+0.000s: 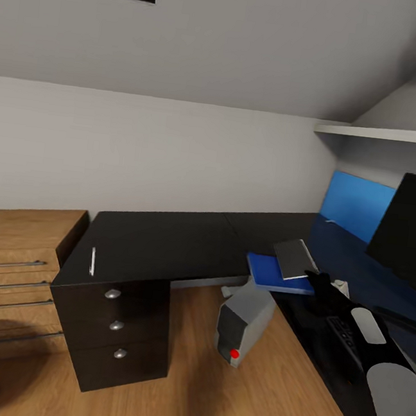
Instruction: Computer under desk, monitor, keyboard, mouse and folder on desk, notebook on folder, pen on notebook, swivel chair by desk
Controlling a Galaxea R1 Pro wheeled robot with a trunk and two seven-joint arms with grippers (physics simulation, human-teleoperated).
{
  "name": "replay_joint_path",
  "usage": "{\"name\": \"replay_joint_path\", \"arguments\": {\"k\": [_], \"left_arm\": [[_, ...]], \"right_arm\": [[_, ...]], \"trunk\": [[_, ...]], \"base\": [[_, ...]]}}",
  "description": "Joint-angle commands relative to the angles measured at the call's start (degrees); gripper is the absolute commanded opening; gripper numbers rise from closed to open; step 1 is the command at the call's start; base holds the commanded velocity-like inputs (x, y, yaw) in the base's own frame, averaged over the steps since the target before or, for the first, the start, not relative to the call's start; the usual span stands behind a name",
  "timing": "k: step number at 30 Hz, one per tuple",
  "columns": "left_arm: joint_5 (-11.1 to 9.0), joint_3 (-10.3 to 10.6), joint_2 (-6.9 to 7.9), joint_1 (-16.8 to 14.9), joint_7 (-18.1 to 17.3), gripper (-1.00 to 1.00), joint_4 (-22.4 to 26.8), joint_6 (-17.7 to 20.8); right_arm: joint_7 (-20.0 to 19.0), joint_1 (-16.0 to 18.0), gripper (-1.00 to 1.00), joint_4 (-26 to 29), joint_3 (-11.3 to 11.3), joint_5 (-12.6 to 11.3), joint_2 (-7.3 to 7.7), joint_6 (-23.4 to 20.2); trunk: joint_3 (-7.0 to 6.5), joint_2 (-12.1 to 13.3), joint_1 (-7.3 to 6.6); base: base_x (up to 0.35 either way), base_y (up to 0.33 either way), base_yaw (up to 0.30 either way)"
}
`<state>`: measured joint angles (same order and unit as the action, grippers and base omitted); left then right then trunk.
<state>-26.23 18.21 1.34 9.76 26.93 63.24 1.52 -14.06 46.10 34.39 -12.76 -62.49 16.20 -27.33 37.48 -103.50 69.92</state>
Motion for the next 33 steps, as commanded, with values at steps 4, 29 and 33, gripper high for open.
{"name": "replay_joint_path", "arguments": {"k": [4, 29, 33], "left_arm": [[-0.3, 0.2, 0.05, 0.0, 0.4, 1.00, 0.1, 0.2], [-0.3, 0.2, 0.06, 0.0, 0.3, 1.00, 0.1, 0.2], [-0.3, 0.2, 0.07, 0.0, 0.4, 1.00, 0.1, 0.2]], "right_arm": [[-0.3, 0.0, -1.00, 0.0, -0.2, -0.2, -0.06, -0.4], [-0.3, 0.0, -1.00, -0.1, -0.2, -0.2, -0.53, -0.3], [0.0, 0.0, -1.00, -0.1, -0.2, -0.3, -0.55, -0.5]], "trunk": [[0.05, 0.0, 0.00], [0.05, 0.0, 0.00], [0.05, 0.0, 0.00]], "base": [[0.017, -0.025, -0.025], [0.064, -0.001, -0.001], [0.014, 0.000, 0.000]]}}
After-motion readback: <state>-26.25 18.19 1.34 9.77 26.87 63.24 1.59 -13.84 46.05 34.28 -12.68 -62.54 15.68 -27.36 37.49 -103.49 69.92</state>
